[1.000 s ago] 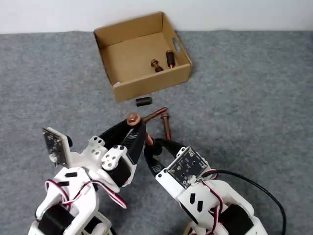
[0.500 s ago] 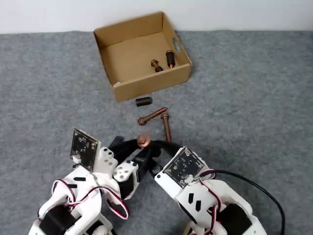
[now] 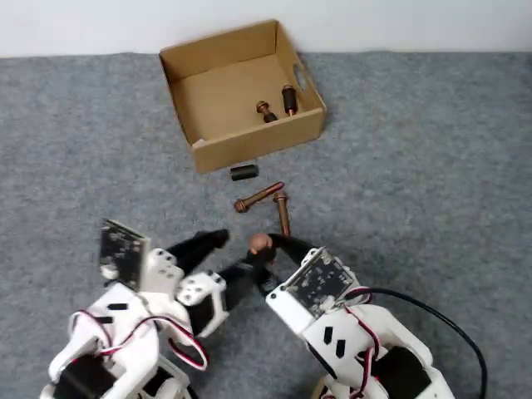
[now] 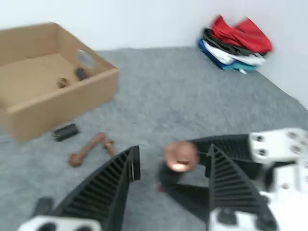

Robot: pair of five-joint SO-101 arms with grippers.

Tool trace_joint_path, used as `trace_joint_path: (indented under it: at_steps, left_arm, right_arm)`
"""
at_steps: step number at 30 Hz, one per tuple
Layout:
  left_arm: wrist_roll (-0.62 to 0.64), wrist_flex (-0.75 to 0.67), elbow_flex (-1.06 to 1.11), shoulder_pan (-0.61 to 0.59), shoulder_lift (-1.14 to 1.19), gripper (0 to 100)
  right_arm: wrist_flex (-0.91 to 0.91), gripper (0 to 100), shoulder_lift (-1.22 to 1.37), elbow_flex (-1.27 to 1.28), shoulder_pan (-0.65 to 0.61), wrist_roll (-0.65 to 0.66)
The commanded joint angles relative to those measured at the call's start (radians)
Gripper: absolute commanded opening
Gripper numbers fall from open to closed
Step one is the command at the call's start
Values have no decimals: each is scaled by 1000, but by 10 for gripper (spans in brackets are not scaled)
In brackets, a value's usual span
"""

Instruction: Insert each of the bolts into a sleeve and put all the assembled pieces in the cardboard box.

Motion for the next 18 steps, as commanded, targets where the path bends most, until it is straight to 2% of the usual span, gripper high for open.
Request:
trace_joint_path:
  at_steps: [1, 3, 6, 9, 14, 18]
  left_arm:
    - [-6, 58, -70, -115, -3, 208]
    - [-6, 77, -73, -187, -5, 148]
    - [-14, 91, -67, -311, -5, 0]
    - [-94, 91, 1, -394, -5, 3]
    - [-112, 25, 156, -540, -5, 5]
    - [-261, -40, 280, -608, -5, 5]
  right_arm:
    - [-21, 8, -2, -11, 102, -2]
    - [-16, 8, -2, -12, 168, -8]
    - [21, 8, 15, -23, 231, -63]
    - [71, 8, 102, -83, 248, -135]
    - [134, 8, 372, -269, 249, -302]
    - [153, 8, 582, -425, 249, -377]
